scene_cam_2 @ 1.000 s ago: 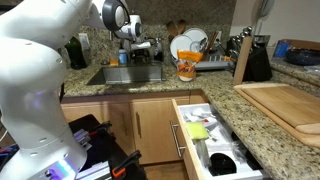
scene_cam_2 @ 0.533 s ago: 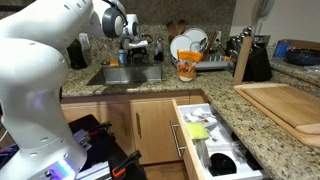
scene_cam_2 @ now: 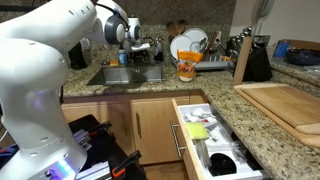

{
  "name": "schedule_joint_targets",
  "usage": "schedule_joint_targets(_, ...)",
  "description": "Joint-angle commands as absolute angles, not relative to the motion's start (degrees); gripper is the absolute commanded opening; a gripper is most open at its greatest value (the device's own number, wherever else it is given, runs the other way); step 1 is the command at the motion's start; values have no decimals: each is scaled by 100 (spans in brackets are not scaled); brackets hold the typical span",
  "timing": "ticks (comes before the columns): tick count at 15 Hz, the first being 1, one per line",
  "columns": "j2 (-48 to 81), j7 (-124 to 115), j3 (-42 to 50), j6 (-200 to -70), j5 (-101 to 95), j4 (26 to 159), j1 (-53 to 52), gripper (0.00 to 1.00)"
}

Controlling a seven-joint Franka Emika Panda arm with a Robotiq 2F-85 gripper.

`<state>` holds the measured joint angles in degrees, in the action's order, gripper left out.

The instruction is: Close the tap

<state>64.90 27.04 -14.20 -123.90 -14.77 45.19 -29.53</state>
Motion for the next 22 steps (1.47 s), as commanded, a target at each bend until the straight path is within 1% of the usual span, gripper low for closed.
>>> schedule_joint_targets(1, 6905, 3083, -1316, -12561, -1400, 3746, -3085, 100)
schedule_joint_targets(4, 7102, 3184, -1383, -12618, -1228, 3375, -3095, 100)
schedule_joint_targets(5, 6805, 2966, -1415, -12554, -1398, 3839, -3034, 100)
schedule_joint_targets(8, 6939, 2996, -1415, -12566, -1341, 3619, -3059, 100)
schedule_joint_targets(10, 7033, 3177, -1691, -12782, -1107, 3532, -2954, 100)
schedule_joint_targets(14, 7088, 3205, -1897, -12932, -828, 3421, -2903, 100)
schedule_joint_targets(16, 6959, 2961, -1730, -12833, -933, 3569, -2979, 100)
schedule_joint_targets(22, 7119, 3125, -1804, -12871, -857, 3532, -2822, 100)
